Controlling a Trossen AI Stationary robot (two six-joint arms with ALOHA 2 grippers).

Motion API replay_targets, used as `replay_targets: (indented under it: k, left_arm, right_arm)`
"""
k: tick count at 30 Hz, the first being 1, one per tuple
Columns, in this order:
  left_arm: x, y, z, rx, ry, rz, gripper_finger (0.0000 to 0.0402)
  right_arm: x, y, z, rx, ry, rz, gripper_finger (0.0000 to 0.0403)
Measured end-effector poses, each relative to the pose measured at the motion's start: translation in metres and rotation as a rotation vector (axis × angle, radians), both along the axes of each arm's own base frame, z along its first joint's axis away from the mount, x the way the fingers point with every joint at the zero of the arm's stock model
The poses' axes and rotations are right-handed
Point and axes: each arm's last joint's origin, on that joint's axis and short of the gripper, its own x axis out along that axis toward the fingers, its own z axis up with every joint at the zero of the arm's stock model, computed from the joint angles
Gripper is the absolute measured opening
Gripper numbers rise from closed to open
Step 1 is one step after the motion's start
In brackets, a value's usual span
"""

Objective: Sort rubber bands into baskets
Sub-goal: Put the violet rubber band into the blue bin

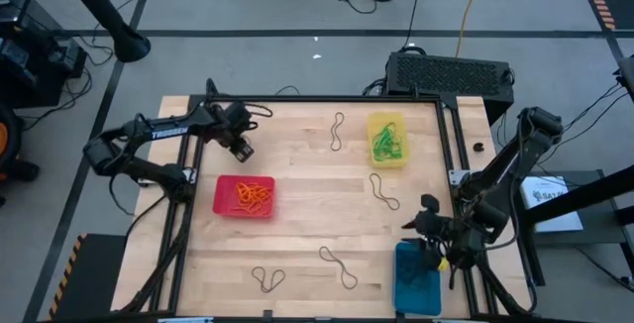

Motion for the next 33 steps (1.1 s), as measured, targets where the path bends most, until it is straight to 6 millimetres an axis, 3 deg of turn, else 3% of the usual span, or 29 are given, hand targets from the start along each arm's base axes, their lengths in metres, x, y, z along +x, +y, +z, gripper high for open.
replay_targets:
  k: [7,15,23,26,30,33]
  left_arm:
    - [0.000,-0.001,-0.012,-0.005,-0.013,-0.040,0.0132]
    - [0.007,0.007,-0.019,0.016,-0.042,-0.029,0.0132]
    - [0.010,0.029,-0.040,0.010,-0.035,-0.031,0.0129]
    - [0.008,0.033,-0.039,0.012,-0.040,-0.040,0.0097]
    - [0.007,0.038,-0.034,0.050,-0.036,-0.038,0.0016]
    - [0.008,0.039,-0.028,0.082,-0.043,-0.038,0.0011]
  right_arm:
    - [0.008,-0.017,0.005,-0.091,-0.007,-0.010,0.0146]
    - [0.014,-0.031,0.010,-0.059,0.014,-0.044,0.0146]
    - [0.019,-0.036,0.009,-0.044,0.035,-0.055,0.0146]
    - [0.020,-0.037,0.009,-0.024,0.054,-0.048,0.0146]
    - [0.022,-0.039,0.009,-0.020,0.055,-0.060,0.0146]
    - [0.022,-0.039,0.009,-0.019,0.056,-0.060,0.0146]
